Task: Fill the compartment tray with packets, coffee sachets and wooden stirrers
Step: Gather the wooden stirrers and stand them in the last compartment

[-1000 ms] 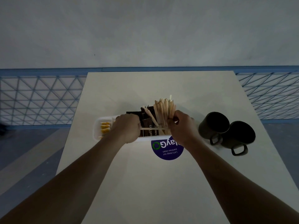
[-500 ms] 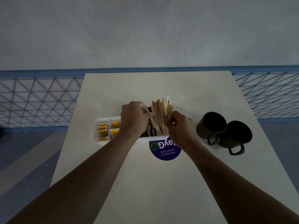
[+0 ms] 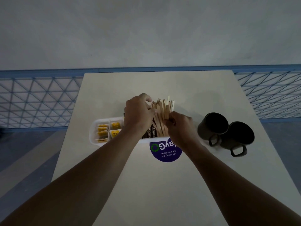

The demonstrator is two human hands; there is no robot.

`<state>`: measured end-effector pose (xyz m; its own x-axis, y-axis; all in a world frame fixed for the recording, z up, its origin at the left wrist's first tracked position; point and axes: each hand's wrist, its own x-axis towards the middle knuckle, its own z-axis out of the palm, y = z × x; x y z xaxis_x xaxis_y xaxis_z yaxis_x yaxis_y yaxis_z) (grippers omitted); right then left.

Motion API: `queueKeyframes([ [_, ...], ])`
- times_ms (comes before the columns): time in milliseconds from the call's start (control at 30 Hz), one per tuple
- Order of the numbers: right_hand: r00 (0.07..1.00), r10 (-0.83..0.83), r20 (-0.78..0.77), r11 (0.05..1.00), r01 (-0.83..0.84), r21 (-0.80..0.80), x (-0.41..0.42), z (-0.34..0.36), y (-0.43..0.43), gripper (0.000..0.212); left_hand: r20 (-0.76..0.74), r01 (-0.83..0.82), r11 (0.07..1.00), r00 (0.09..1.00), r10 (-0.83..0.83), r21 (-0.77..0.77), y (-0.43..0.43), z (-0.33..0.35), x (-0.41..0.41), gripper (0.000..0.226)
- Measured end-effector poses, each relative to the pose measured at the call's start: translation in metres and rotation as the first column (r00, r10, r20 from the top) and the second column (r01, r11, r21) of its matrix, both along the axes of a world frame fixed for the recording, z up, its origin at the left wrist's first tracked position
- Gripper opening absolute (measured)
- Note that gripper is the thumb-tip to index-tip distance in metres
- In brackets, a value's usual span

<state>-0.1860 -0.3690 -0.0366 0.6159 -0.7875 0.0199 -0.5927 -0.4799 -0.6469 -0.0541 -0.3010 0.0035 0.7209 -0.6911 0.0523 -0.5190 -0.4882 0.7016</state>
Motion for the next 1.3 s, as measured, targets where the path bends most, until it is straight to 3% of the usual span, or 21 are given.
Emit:
queueKeyframes([
  [133, 0.999, -0.04, 0.017, 0.997, 0.039, 0.064, -0.003, -0.003, -0.002, 0.017, 0.042, -0.043, 0.997, 0.998, 0.04, 0.065, 0.007, 0.002, 0.011, 0.042],
  [300, 0.996, -0.086, 0.031, 0.99, 0.082, 0.115, -0.002, -0.007, -0.004, 0.034, -0.043, -0.037, 0.993, 0.998, 0.042, 0.112, 0.012, 0.003, 0.016, 0.051],
  [533, 0.994, -0.11, 0.012, 0.986, 0.107, 0.125, -0.003, -0.008, -0.013, 0.07, -0.089, 0.02, 0.998, 0.996, -0.015, 0.057, 0.008, 0.002, 0.018, 0.031],
  [667, 0.996, 0.021, 0.087, 0.996, -0.028, 0.089, 0.005, 0.003, -0.015, 0.05, -0.068, 0.1, 0.995, 0.993, -0.099, 0.005, 0.001, 0.007, 0.011, 0.035],
  [967, 0.982, 0.087, 0.167, 0.979, -0.054, -0.196, 0.009, -0.006, -0.016, 0.044, -0.058, 0.142, 0.988, 0.988, -0.146, -0.061, -0.009, 0.003, -0.002, 0.023],
  [1100, 0.99, 0.073, 0.121, 0.981, -0.05, -0.186, 0.008, -0.008, -0.013, 0.049, -0.044, 0.143, 0.989, 0.989, -0.145, -0.045, -0.008, 0.001, -0.002, 0.026],
  [1300, 0.999, 0.009, 0.035, 0.999, -0.007, -0.05, 0.005, -0.003, -0.009, 0.065, -0.031, 0.084, 0.996, 0.996, -0.084, -0.025, -0.005, 0.0, 0.006, 0.05],
])
